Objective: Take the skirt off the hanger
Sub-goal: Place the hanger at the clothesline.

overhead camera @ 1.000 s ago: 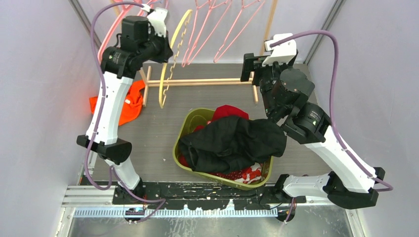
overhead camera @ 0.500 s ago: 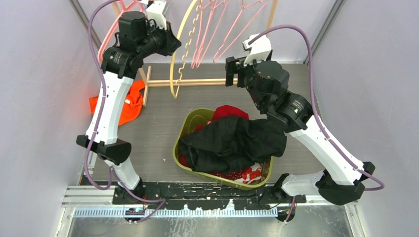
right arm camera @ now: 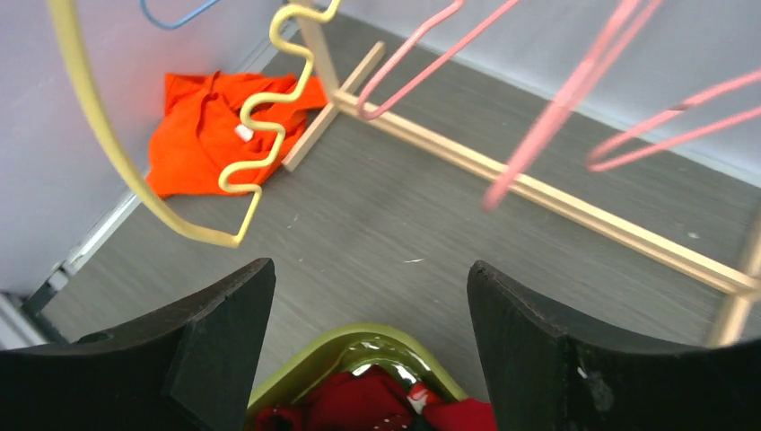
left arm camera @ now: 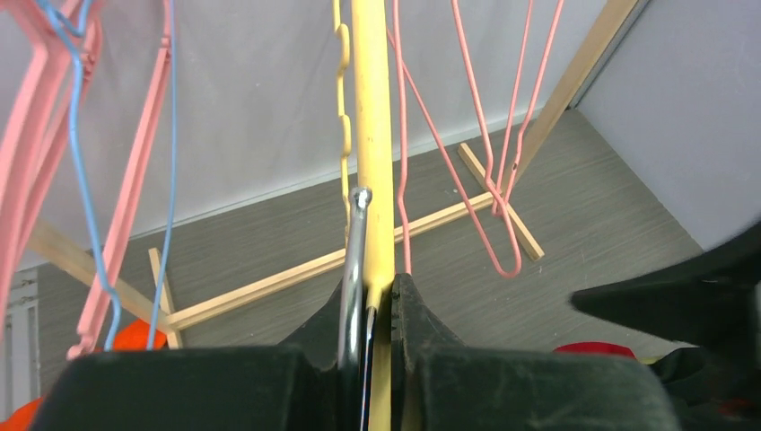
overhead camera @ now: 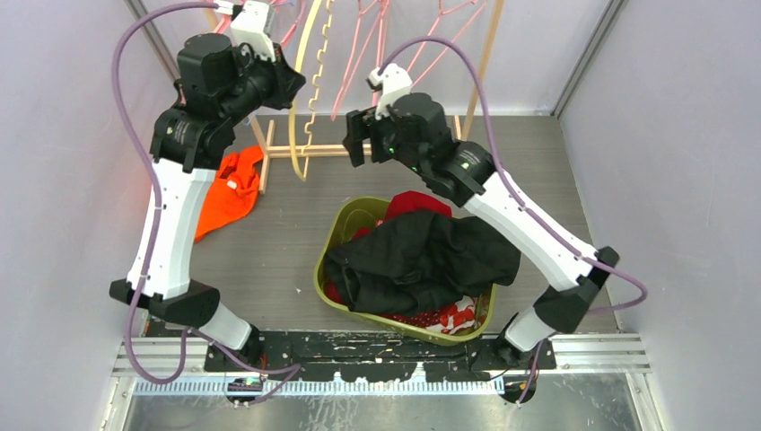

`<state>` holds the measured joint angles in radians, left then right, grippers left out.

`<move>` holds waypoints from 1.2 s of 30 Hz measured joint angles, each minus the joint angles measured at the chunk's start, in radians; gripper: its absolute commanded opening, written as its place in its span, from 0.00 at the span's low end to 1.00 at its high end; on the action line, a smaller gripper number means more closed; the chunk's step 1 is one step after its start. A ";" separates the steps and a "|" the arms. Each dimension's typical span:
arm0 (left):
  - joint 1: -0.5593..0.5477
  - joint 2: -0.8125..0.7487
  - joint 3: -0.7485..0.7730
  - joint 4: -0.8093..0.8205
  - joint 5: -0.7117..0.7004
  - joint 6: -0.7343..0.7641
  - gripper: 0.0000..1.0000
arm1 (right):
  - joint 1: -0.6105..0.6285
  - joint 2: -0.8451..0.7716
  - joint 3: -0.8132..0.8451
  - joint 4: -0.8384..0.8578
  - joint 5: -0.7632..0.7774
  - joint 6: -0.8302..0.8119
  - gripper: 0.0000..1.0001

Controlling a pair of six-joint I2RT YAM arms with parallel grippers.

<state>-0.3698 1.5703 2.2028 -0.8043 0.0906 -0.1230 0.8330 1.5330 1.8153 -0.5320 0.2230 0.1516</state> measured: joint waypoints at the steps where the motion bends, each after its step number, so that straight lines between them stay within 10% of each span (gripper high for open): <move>1: 0.000 -0.018 -0.009 0.004 -0.005 0.000 0.00 | 0.005 0.025 0.011 0.000 -0.018 0.010 0.83; 30: 0.000 -0.092 -0.121 0.029 0.028 -0.002 0.00 | 0.176 0.324 0.270 0.108 -0.110 0.049 0.79; 36: 0.000 -0.134 -0.121 0.029 0.031 -0.005 0.00 | 0.178 0.348 0.269 0.128 -0.114 0.062 0.48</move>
<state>-0.3698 1.4361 2.0819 -0.7750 0.1211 -0.1276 1.0111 1.8812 2.0846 -0.4038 0.1093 0.2134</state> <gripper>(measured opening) 0.079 0.689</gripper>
